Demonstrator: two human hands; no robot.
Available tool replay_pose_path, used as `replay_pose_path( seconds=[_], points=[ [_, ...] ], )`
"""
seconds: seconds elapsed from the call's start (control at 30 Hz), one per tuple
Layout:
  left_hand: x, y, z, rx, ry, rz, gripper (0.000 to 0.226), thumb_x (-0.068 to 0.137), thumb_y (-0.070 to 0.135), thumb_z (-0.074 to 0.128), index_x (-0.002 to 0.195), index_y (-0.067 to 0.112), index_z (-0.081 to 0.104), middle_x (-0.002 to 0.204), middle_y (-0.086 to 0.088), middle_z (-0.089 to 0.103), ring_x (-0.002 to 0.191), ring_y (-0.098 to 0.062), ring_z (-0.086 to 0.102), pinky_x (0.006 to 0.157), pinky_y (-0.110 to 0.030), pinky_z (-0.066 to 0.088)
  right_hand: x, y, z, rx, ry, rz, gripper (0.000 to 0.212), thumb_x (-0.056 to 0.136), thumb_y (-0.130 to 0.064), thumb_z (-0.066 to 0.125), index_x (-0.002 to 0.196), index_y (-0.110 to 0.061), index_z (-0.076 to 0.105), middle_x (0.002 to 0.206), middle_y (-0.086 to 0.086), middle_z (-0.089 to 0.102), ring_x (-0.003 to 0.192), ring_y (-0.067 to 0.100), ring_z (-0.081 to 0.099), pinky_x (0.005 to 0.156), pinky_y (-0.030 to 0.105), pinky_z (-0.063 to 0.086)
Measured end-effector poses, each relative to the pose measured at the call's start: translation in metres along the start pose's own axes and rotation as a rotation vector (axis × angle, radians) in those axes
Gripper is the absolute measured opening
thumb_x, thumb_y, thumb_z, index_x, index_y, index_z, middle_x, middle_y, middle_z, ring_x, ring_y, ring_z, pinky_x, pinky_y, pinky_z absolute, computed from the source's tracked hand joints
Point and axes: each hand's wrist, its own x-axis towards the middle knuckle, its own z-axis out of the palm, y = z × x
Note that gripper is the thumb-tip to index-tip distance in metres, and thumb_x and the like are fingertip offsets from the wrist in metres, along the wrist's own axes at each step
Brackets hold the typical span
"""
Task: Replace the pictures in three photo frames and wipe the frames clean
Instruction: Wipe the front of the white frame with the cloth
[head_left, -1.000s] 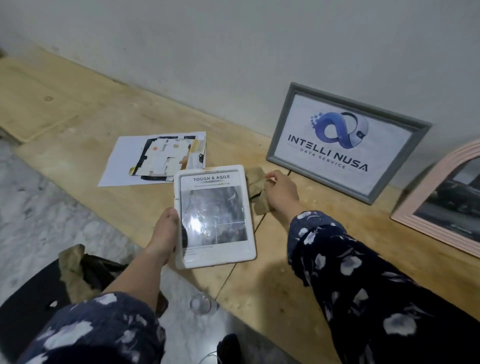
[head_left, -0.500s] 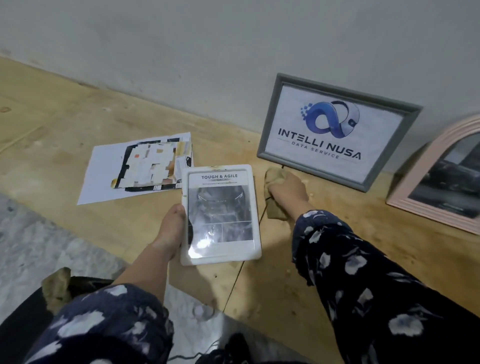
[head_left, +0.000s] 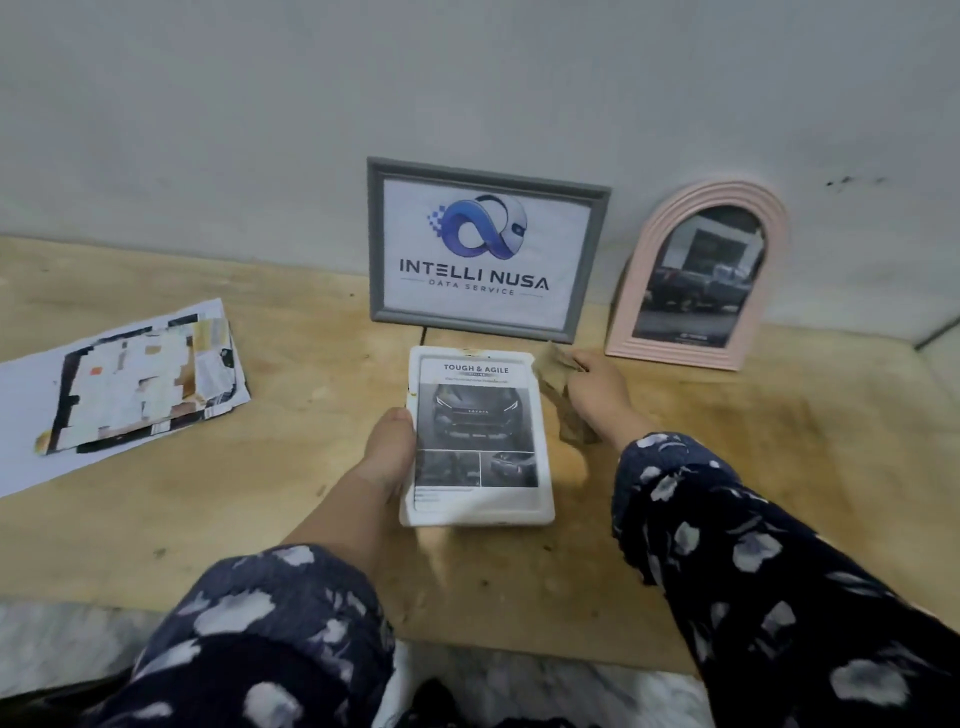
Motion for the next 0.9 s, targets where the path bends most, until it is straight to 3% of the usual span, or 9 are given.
replay_pose_path(
  seconds=[0.13, 0.2, 0.27, 0.33, 0.43, 0.53, 0.63, 0.8, 0.9],
  points=[
    [-0.013, 0.01, 0.02, 0.1, 0.109, 0.014, 0.041, 0.098, 0.027, 0.022, 0.103, 0.005, 0.055, 0.108, -0.02, 0.063, 0.091, -0.032, 0.061, 0.083, -0.041, 0.051, 0.003, 0.023, -0.007, -0.069, 0.0, 0.034, 0.031, 0.091, -0.031, 0.051, 0.119, -0.024, 0.065, 0.127, -0.002, 0.061, 0.119, 0.024, 0.052, 0.105, 0.042, 0.039],
    [-0.02, 0.014, 0.024, 0.244, 0.19, 0.094, 0.047, 0.104, 0.027, 0.016, 0.106, 0.003, 0.056, 0.113, -0.021, 0.059, 0.101, -0.033, 0.056, 0.084, -0.037, 0.043, 0.005, 0.028, -0.006, -0.108, 0.008, 0.015, 0.031, 0.092, -0.033, 0.053, 0.118, -0.022, 0.066, 0.124, -0.001, 0.063, 0.118, 0.025, 0.053, 0.104, 0.04, 0.04],
    [-0.03, 0.015, 0.025, 0.431, 0.227, 0.179, 0.055, 0.104, 0.039, 0.015, 0.119, 0.004, 0.055, 0.125, -0.021, 0.054, 0.115, -0.036, 0.05, 0.094, -0.041, 0.039, 0.008, 0.029, -0.002, -0.128, 0.008, -0.013, 0.03, 0.094, -0.031, 0.052, 0.115, -0.017, 0.068, 0.117, 0.004, 0.067, 0.111, 0.027, 0.058, 0.094, 0.032, 0.044],
    [-0.04, 0.011, 0.025, 0.62, 0.279, 0.177, 0.07, 0.095, 0.063, 0.02, 0.134, 0.011, 0.045, 0.135, -0.017, 0.045, 0.124, -0.037, 0.043, 0.099, -0.048, 0.037, 0.009, 0.025, 0.003, -0.154, 0.018, -0.047, 0.03, 0.096, -0.03, 0.05, 0.113, -0.014, 0.069, 0.11, 0.007, 0.069, 0.104, 0.027, 0.061, 0.083, 0.027, 0.042],
    [-0.059, -0.002, 0.026, 0.873, 0.299, 0.211, 0.105, 0.071, 0.088, 0.033, 0.144, 0.013, 0.028, 0.144, -0.01, 0.038, 0.131, -0.031, 0.035, 0.1, -0.05, 0.034, 0.019, 0.019, 0.011, -0.196, 0.064, -0.132, 0.029, 0.094, -0.028, 0.054, 0.12, -0.017, 0.063, 0.115, 0.006, 0.067, 0.107, 0.025, 0.059, 0.088, 0.03, 0.044],
    [-0.079, -0.02, 0.027, 0.971, 0.265, 0.265, 0.128, 0.053, 0.096, 0.042, 0.147, 0.015, 0.014, 0.145, -0.006, 0.032, 0.132, -0.027, 0.03, 0.101, -0.048, 0.032, 0.032, 0.017, 0.017, -0.214, 0.112, -0.176, 0.037, 0.092, -0.015, 0.055, 0.128, -0.02, 0.05, 0.119, 0.008, 0.062, 0.114, 0.029, 0.053, 0.095, 0.039, 0.046],
    [-0.086, -0.034, 0.029, 1.091, 0.256, 0.256, 0.137, 0.045, 0.098, 0.042, 0.148, 0.017, 0.005, 0.142, -0.006, 0.026, 0.13, -0.028, 0.026, 0.102, -0.047, 0.03, 0.043, 0.021, 0.03, -0.342, 0.093, -0.267, 0.041, 0.089, 0.0, 0.048, 0.128, -0.01, 0.055, 0.127, 0.01, 0.055, 0.119, 0.029, 0.05, 0.099, 0.036, 0.042],
    [-0.085, -0.031, 0.032, 1.171, 0.261, 0.213, 0.14, 0.044, 0.096, 0.049, 0.149, 0.014, 0.004, 0.14, -0.007, 0.026, 0.128, -0.029, 0.026, 0.101, -0.046, 0.031, 0.044, 0.038, 0.044, -0.418, -0.044, -0.31, 0.024, 0.088, -0.001, 0.048, 0.102, 0.0, 0.067, 0.099, 0.007, 0.059, 0.097, 0.026, 0.058, 0.077, 0.031, 0.045],
    [-0.086, -0.033, 0.035, 1.172, 0.276, 0.211, 0.139, 0.044, 0.097, 0.046, 0.149, 0.015, 0.004, 0.137, -0.007, 0.028, 0.126, -0.029, 0.027, 0.098, -0.046, 0.031, 0.034, 0.051, 0.044, -0.431, -0.028, -0.266, 0.026, 0.085, 0.0, 0.047, 0.104, -0.003, 0.066, 0.08, -0.005, 0.049, 0.084, 0.024, 0.054, 0.057, 0.025, 0.032]
  ],
)
